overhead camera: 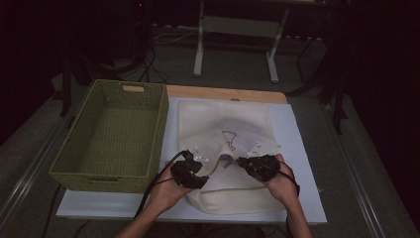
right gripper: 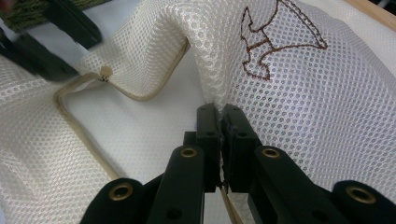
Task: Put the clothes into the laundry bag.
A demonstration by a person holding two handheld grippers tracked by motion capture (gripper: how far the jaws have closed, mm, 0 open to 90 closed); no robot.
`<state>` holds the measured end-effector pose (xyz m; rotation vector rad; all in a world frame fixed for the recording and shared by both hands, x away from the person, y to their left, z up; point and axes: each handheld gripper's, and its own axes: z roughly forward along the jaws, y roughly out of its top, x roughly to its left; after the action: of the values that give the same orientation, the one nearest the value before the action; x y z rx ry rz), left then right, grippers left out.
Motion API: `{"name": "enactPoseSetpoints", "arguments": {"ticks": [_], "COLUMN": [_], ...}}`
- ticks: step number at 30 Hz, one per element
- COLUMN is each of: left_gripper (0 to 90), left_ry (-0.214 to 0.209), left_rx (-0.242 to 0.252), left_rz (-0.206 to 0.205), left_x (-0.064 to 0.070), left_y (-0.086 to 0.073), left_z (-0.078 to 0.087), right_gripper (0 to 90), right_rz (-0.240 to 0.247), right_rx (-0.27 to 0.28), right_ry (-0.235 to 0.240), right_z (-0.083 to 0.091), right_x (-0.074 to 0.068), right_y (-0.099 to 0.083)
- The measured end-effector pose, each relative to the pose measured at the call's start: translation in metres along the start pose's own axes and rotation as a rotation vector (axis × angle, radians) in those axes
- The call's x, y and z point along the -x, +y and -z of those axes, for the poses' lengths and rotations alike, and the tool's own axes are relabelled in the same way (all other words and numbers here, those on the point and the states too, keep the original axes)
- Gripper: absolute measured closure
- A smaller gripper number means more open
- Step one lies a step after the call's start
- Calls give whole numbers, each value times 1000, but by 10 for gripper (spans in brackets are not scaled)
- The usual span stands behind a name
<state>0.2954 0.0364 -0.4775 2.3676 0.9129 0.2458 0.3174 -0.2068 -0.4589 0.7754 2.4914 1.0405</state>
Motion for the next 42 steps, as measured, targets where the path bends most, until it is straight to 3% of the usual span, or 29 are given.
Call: {"name": "enactPoseSetpoints", "arguments": {"ticks": [4, 8, 10, 15, 23, 24, 26, 28, 33, 37, 42], "left_gripper": [524, 759, 828, 853, 854, 842, 819, 696, 612, 571, 537], "left_ry": [32, 80, 94, 175, 207, 199, 192, 179, 152, 142, 144], "left_rx": [-49, -103, -113, -146, -174, -152, -125, -75, 22, 44, 40], "left_rz": [-20, -30, -35, -26, 5, 8, 17, 14, -20, -46, -35], "left_x": [3, 1, 1, 2, 4, 3, 2, 2, 8, 13, 14], "left_y": [0, -5, -6, -21, -33, -33, -32, -30, -16, -8, -1], "left_z": [-15, -18, -16, -4, 2, 4, 5, 9, 13, 2, -16], "right_gripper": [861, 860, 860, 856, 837, 814, 800, 763, 702, 655, 597], "right_rz": [-3, 0, 1, -8, -23, -16, -14, -36, -62, -71, -67], "right_rx": [3, 4, 5, -4, -52, -85, -94, -81, -69, -67, -77], "right_ry": [4, 3, 2, -2, 18, 26, 28, 38, 26, 24, 19], "right_z": [1, 3, 3, 7, 5, 3, 2, 4, 6, 5, -3], "right_x": [1, 3, 3, 8, 15, 15, 15, 16, 19, 18, 15], "right_y": [0, -1, -1, -4, -19, -24, -26, -32, -40, -43, -47]}}
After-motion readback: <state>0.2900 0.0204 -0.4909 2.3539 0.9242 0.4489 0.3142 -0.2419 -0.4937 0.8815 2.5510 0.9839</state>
